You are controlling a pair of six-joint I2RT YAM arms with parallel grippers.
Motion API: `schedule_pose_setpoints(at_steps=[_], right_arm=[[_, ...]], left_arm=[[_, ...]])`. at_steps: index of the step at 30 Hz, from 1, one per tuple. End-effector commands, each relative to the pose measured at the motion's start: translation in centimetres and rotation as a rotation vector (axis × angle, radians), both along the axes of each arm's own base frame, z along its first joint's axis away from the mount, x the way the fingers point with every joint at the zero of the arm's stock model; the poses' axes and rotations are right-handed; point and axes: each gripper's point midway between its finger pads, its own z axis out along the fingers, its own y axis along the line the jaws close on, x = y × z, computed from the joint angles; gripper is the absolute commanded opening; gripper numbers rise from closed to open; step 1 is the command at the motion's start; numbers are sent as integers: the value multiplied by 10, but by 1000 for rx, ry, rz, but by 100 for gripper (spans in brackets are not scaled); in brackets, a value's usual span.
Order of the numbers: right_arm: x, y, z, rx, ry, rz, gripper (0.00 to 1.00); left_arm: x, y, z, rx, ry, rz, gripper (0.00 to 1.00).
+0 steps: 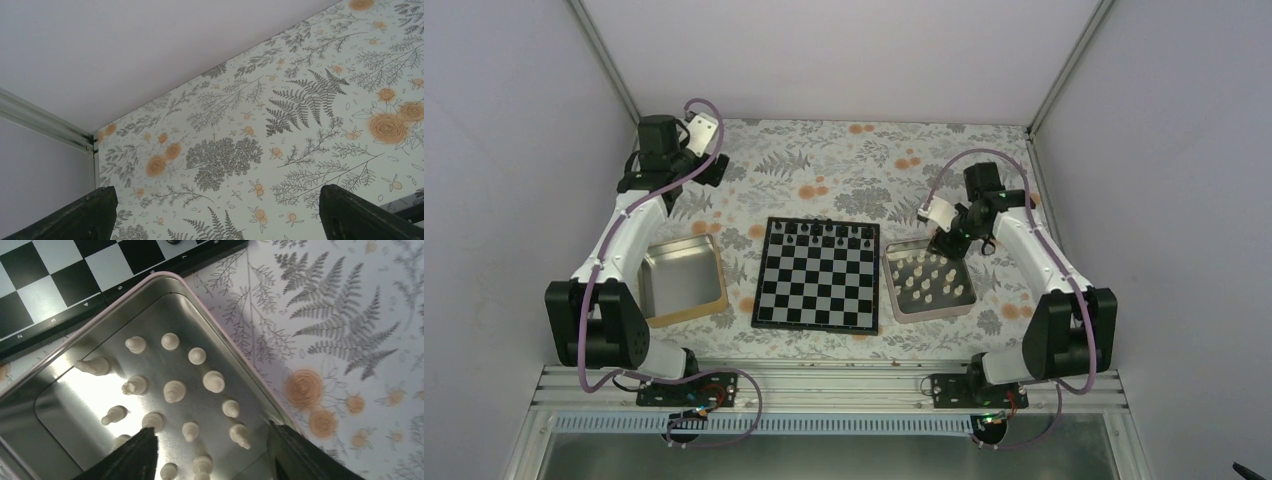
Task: Set up the chess pieces on the board
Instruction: Pick up the chess piece from the storage box.
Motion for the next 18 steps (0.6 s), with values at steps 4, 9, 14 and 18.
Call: schedule_pose_setpoints(at_steps=[4,9,14,18], right_arm=[[-2,8,-28,18,116,-10,50],[7,13,-39,43,122,-22,48],[10,17,-51,44,153,-24,46],[10,18,-64,37,188,-26,45]], left_arm=[[-3,-6,4,-2,-27,-26,100],[-3,-5,4,-4,-26,-24,100],[-3,-4,2,0,-26,-18,100],[-4,-4,0,1,-25,-18,100]])
